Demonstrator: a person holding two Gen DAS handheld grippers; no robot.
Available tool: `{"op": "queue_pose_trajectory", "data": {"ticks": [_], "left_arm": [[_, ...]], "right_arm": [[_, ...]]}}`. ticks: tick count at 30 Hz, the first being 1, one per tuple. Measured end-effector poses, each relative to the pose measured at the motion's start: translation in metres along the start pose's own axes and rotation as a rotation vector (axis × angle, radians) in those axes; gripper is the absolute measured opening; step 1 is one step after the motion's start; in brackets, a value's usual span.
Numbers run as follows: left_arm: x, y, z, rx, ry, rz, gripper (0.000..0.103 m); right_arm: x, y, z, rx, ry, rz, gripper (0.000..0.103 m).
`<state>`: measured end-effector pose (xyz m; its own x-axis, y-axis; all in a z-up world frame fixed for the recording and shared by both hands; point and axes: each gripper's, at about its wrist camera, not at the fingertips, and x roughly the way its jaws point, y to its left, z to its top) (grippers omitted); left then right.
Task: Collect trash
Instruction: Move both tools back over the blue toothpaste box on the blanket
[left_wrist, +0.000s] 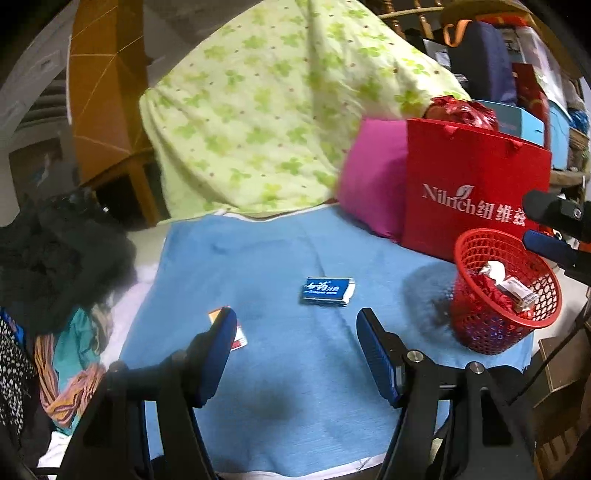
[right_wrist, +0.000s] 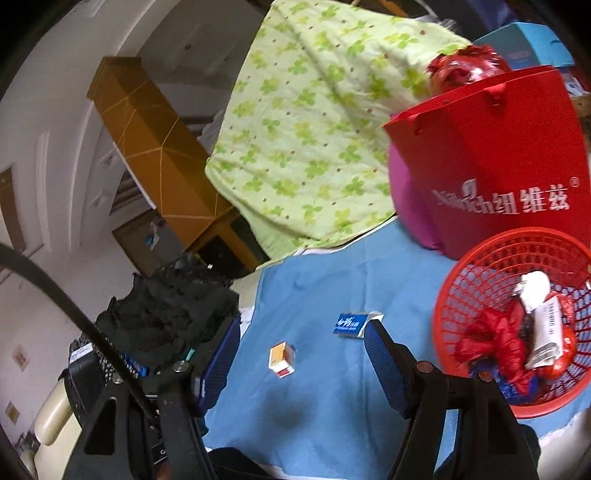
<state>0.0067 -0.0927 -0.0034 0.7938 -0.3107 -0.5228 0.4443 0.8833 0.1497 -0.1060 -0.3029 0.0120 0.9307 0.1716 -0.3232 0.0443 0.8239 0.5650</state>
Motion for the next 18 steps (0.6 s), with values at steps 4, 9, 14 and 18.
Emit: {"op": "queue_pose_trajectory", "data": {"ticks": [4, 9, 14, 18], "left_arm": [[0.001, 0.015, -0.007, -0.027, 0.01, 0.013, 0.068], [0.003, 0.03, -0.014, -0.055, 0.024, 0.026, 0.068], [0.007, 0.044, -0.022, -0.087, 0.041, 0.038, 0.068], [0.013, 0.053, -0.029, -0.108, 0.062, 0.046, 0.068]], "right_arm": [[0.015, 0.014, -0.008, -0.025, 0.039, 0.014, 0.074], [0.033, 0.024, -0.018, -0.03, 0.086, 0.028, 0.074], [0.048, 0.036, -0.026, -0.049, 0.126, 0.038, 0.074], [0.06, 0.042, -0.033, -0.059, 0.157, 0.041, 0.074]]}}
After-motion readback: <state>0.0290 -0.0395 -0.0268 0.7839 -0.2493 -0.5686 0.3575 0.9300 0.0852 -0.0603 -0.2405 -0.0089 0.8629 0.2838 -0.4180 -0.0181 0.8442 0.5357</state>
